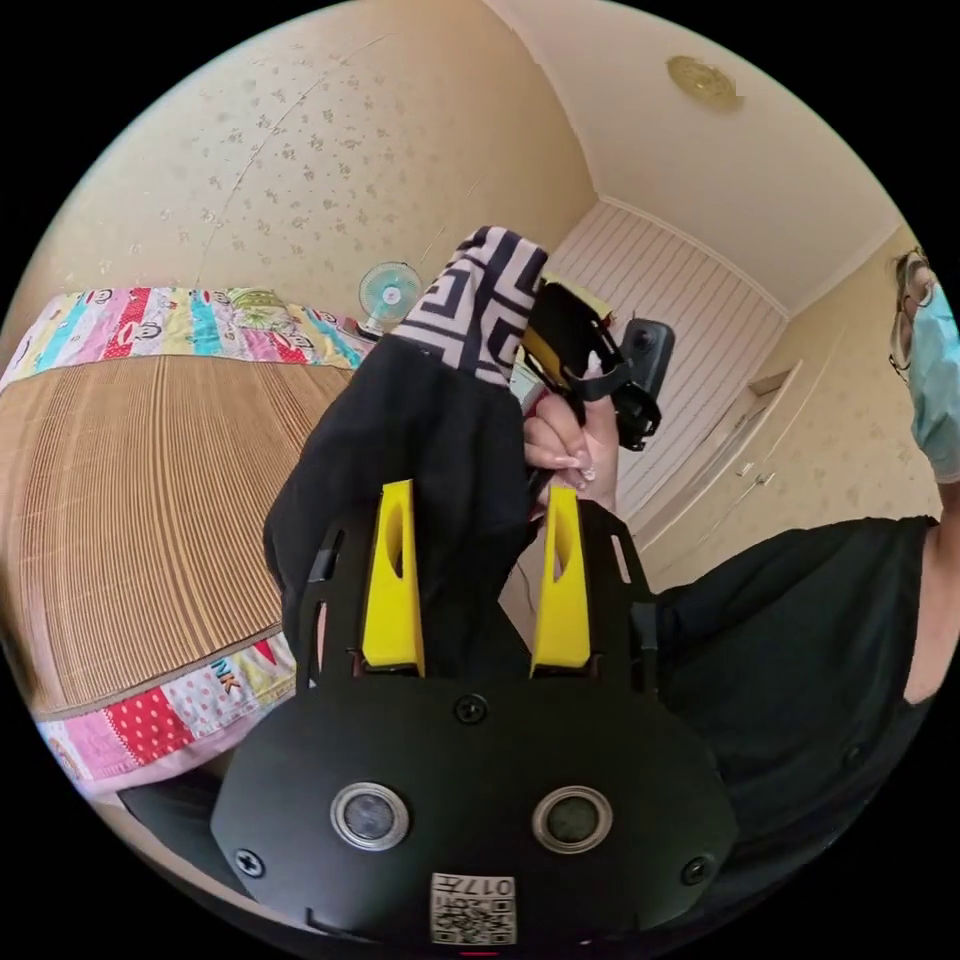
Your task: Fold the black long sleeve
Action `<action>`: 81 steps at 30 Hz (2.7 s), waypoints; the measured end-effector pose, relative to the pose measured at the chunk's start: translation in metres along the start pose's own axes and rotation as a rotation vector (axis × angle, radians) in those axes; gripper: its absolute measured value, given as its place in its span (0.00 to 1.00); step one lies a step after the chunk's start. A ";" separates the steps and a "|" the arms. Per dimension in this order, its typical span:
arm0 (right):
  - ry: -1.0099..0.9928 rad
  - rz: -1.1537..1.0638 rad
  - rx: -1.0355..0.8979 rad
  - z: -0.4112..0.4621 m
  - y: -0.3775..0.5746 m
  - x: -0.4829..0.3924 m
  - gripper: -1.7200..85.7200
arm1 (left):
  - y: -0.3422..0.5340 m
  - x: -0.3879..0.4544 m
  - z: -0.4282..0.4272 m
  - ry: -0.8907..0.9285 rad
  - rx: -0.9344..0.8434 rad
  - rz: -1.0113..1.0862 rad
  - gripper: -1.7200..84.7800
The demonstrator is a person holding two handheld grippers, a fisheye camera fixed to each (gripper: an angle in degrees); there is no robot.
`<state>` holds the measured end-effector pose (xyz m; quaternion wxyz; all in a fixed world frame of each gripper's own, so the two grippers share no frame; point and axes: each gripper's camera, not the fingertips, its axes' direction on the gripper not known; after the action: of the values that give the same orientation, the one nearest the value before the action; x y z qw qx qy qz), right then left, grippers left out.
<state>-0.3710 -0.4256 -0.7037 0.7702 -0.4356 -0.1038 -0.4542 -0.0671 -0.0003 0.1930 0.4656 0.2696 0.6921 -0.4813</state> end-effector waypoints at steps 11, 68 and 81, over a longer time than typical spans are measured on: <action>-0.040 0.062 0.028 -0.044 -0.007 0.010 0.03 | 0.002 -0.018 -0.059 0.138 0.172 -0.042 0.04; 0.604 0.403 -0.311 0.135 0.040 0.290 0.11 | -0.213 -0.284 -0.149 -0.223 -0.052 -0.159 0.13; 0.333 0.587 -0.724 0.267 0.304 0.331 0.07 | 0.011 -0.369 0.018 -0.043 -0.364 -0.504 0.15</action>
<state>0.1194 -0.3596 -0.5347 0.6711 -0.6074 0.3124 -0.2883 0.1043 0.0152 0.5203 0.3867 -0.0084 0.8020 -0.4551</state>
